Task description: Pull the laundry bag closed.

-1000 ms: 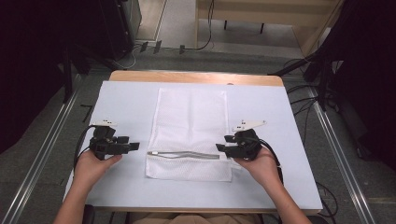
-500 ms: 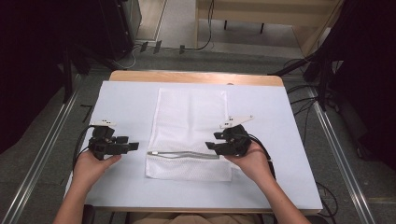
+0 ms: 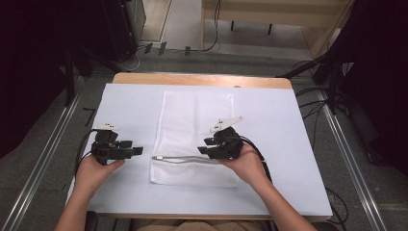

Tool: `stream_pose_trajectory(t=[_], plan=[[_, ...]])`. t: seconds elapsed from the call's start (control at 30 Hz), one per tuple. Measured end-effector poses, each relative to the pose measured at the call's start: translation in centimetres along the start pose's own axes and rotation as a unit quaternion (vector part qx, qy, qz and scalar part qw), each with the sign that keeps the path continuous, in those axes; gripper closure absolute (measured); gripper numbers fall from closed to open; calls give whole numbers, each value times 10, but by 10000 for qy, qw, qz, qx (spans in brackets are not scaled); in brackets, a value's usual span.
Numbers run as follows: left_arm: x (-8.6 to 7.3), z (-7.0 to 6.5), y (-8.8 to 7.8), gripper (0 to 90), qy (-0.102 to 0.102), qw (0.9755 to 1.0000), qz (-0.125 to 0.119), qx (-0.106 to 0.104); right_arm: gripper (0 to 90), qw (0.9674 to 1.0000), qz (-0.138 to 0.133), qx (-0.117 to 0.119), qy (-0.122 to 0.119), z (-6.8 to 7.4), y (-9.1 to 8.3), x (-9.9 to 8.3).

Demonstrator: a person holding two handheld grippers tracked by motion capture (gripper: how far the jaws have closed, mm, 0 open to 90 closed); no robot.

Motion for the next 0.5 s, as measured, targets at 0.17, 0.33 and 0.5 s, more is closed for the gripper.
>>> stream_pose_trajectory(t=[0.17, 0.33, 0.5], plan=[[0, -2, 0, 375, 69, 10000, -27, -11, 615, 9999, -14, 101, -20, 3, 12, 6], [2, -4, -2, 379, 63, 9999, -133, -27, 640, 9998, 98, 187, -58, 9, 26, 9], [2, -3, -1, 380, 58, 9999, -124, -21, 663, 9996, 131, 251, -76, 13, 38, 14]])
Point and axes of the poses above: each handheld gripper's, and its own axes: y roughly forward along the jaws, x roughly out of its top, z roughly to its left, the point moved 8 cm from there along y, roughly forward along the jaws, and after that the axes turned 13 degrees about x, right-handed, at the moved point
